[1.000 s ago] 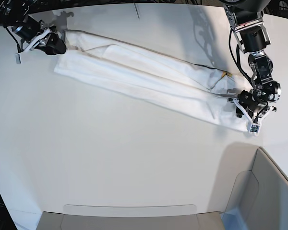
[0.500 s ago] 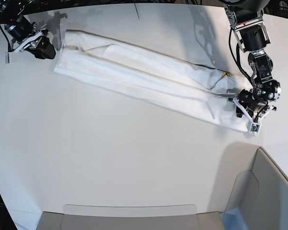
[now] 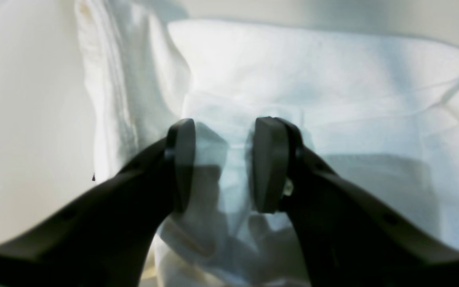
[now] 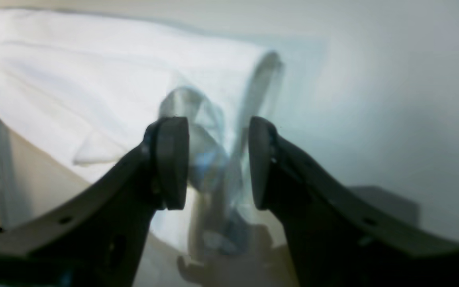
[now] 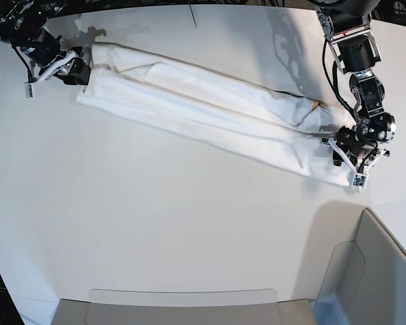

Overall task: Layout the t-shirt on the table in an organized manner, then fold the t-shirt properly
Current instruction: 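Grasp the strip end again with the right gripper, then pull the strip straight between both grippers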

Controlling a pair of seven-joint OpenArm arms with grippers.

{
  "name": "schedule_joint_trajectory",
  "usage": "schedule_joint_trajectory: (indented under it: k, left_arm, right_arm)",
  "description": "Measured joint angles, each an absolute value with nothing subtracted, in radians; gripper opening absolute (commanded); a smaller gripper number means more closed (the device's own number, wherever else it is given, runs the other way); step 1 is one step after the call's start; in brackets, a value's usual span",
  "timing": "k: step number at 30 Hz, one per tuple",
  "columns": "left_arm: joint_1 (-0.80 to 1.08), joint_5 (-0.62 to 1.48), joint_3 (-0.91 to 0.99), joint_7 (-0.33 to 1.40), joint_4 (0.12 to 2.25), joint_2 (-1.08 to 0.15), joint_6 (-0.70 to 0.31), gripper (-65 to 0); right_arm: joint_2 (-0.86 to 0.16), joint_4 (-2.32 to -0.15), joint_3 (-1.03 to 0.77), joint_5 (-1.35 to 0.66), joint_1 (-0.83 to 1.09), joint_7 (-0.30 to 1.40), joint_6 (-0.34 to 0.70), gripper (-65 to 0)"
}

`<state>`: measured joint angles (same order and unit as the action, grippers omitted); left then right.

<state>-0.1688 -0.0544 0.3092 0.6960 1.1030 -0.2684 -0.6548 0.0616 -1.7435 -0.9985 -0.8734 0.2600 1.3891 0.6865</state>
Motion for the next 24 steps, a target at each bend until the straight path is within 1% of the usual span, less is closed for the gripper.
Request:
schedule_joint_trajectory:
  k: [5,12,16,18,22,24]
  left_arm:
    - [-0.169,-0.055,0.309,0.696,1.103,-0.268,-0.655,-40.4]
    - [-0.169,-0.055,0.309,0.697,1.103,-0.268,-0.655,-40.4]
    - [-0.169,-0.055,0.309,0.699,1.103,-0.268,-0.655,-40.4]
    - [-0.169,-0.054,0.309,0.697,1.105,-0.268,-0.655,-40.4]
    - [-0.169,-0.055,0.309,0.704,1.108,-0.268,-0.655,-40.4]
    - [-0.169,-0.054,0.309,0.703,1.108,-0.268,-0.655,-40.4]
  right_arm:
    - [0.077,-1.658,-0.961,-0.906,0.266,1.365,0.685,-39.6]
    - [0.078,-1.660,-0.965,-0.837,0.235,1.354,0.685,-39.6]
    - [0.101,-1.678,-0.958,-0.796,0.219,1.347,0.686,-40.1]
    - [0.100,-1.709,-0.923,-0.752,0.219,1.352,0.686,-43.8]
    - [0.109,-1.759,-0.903,-0.674,0.218,1.381,0.686,-58.1]
    - [0.109,-1.777,-0.903,-0.648,0.208,1.394,0.686,-64.2]
